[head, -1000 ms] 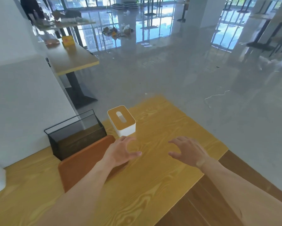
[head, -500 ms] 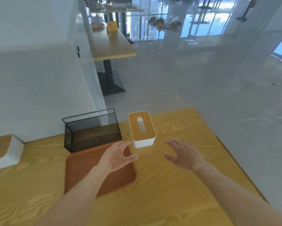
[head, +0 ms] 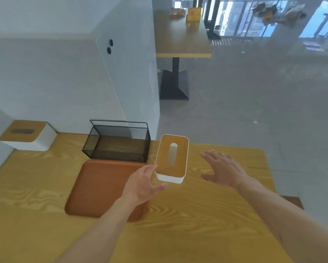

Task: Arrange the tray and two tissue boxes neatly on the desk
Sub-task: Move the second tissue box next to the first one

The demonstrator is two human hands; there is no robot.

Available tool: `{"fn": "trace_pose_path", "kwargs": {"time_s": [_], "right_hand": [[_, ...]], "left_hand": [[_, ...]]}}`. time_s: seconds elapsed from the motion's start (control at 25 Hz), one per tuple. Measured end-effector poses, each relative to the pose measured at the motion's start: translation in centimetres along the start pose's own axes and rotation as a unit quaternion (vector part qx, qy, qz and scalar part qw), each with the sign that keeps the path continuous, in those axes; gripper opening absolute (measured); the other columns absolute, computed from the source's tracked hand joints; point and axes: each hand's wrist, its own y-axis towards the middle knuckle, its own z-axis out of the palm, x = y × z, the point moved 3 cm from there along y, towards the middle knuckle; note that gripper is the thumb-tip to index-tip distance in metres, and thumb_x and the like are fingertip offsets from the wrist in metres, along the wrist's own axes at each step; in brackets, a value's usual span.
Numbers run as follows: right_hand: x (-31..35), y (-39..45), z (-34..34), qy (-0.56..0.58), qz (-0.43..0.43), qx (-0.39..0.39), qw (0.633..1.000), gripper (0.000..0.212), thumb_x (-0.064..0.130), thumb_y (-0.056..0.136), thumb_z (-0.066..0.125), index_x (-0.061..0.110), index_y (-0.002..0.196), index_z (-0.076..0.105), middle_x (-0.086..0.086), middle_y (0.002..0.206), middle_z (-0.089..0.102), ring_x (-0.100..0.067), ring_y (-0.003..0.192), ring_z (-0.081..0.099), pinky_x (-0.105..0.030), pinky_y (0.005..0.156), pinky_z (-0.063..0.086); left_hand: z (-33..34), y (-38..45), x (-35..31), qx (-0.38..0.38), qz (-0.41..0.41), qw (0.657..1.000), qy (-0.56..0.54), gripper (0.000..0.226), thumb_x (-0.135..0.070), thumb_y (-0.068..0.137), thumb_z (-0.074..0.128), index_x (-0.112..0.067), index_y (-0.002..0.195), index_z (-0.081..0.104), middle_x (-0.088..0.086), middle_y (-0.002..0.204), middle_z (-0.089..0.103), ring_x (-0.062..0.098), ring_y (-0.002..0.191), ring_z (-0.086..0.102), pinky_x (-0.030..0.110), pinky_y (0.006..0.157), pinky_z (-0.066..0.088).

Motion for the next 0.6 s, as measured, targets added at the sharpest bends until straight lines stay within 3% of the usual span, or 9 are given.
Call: {"fn": "trace_pose_path", "kwargs": {"time_s": [0.2, 0.36, 0.6], "right_hand": [[-0.1, 5.6, -0.7, -0.031, -0.068, 0.008, 0.997, 0.098, 0.058, 0.083, 0.068, 0.026, 0.158, 0.013, 0.006, 0.163, 0.024, -0.018, 0.150, 0.016, -0.039, 0.118, 0.021], [1.4, 10.0, -0.4, -0.081, -0.119, 0.043, 0.989, 0.125, 0.061, 0.073, 0.075, 0.019, 0.158, -0.006, 0.003, 0.167, 0.002, -0.023, 0.153, -0.002, -0.044, 0.122, 0.009], [2.7, 13.9, 1.5, -0.216, -0.202, 0.120, 0.948, 0.142, 0.058, 0.065, 0.083, 0.019, 0.154, -0.020, 0.001, 0.164, -0.024, -0.024, 0.150, -0.021, -0.049, 0.123, -0.002]], "left_hand": [[1.7, 1.6, -2.3, -0.030, -0.069, 0.997, 0.003, 0.113, -0.081, 0.074, 0.056, -0.024, 0.159, 0.009, 0.004, 0.164, 0.019, 0.021, 0.149, 0.019, 0.042, 0.120, 0.022], [3.5, 3.8, -4.3, -0.043, -0.162, 0.986, 0.009, 0.135, -0.093, 0.060, 0.051, -0.025, 0.155, -0.017, 0.010, 0.166, -0.008, 0.025, 0.152, -0.005, 0.048, 0.121, 0.007], [6.6, 5.4, -5.8, -0.033, -0.211, 0.975, 0.064, 0.136, -0.094, 0.061, 0.046, -0.021, 0.153, -0.023, 0.021, 0.163, -0.018, 0.033, 0.150, -0.014, 0.057, 0.118, -0.002]]}}
